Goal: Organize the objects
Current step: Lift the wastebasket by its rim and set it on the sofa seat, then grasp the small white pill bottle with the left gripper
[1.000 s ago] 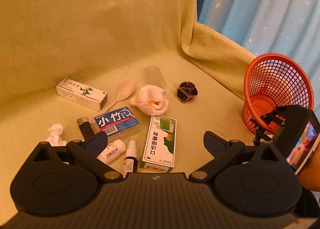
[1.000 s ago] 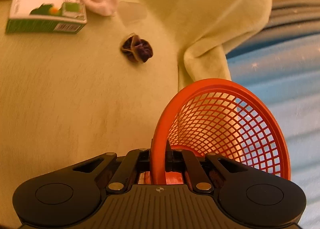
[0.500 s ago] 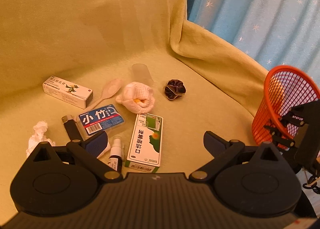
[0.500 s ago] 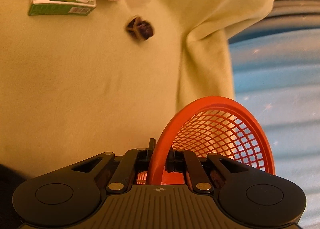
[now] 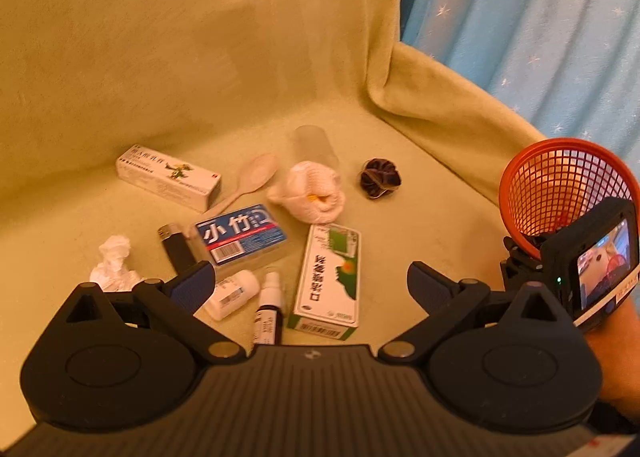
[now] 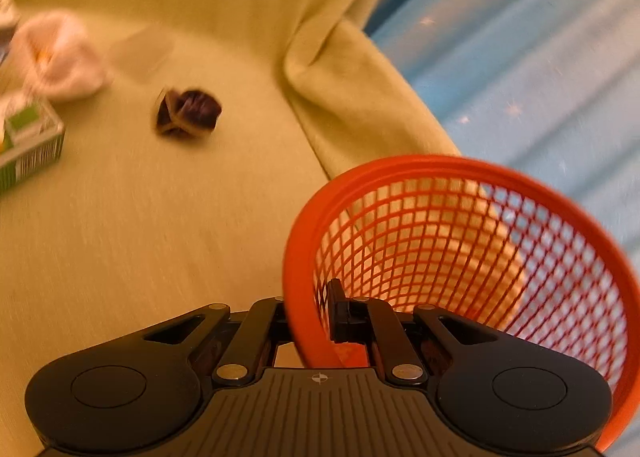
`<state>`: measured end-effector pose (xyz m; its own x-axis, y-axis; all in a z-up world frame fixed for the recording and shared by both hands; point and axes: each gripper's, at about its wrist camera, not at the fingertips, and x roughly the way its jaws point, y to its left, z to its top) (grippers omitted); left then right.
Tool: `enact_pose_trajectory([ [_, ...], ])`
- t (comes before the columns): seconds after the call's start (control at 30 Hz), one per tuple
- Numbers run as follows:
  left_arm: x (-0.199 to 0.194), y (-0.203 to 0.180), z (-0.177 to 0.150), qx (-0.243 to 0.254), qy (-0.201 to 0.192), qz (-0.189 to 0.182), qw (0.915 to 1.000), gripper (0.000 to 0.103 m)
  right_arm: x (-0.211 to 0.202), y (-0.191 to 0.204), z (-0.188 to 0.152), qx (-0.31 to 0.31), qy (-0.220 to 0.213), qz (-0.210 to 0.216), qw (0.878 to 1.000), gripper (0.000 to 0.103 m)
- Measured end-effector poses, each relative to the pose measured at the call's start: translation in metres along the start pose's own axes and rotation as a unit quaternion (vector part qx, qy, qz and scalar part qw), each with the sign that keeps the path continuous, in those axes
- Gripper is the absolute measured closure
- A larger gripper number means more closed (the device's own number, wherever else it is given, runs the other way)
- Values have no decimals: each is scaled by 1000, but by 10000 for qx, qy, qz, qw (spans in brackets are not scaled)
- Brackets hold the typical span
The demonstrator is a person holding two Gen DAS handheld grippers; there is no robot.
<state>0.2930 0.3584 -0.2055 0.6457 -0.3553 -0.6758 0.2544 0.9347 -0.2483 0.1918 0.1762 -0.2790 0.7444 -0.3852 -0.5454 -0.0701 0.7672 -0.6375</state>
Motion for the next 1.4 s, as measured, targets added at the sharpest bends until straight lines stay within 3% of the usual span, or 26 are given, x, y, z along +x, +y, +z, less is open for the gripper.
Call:
enact_pose_trajectory([
  [0.3,13,6,3,-10,64,80,9999,3,-7,-8,-7,738,-345,-143,9966,99],
  [0.67,37,3,1,489,151,358,9980,6,-8,-4,-8,873,-337,-103,9956,97],
  [1.0,53,16,-16,1109,398,651,9909,28,-8,-8,-10,915,-343,-31,9952,96],
  [1.1,62,21,-17,1302,599,826,9862,40,-8,-9,-11,942,-349,-18,9949,96],
  [1.17,67,25,-18,1238,704,903,9857,48,-8,-9,-11,940,-350,-13,9950,96],
  [1.3,72,30,-15,492,729,966,9914,48,-9,-9,-11,913,-344,-5,9952,96],
  [1.4,79,29,-13,47,690,1130,9912,37,-9,-8,-12,885,-342,3,9955,96],
])
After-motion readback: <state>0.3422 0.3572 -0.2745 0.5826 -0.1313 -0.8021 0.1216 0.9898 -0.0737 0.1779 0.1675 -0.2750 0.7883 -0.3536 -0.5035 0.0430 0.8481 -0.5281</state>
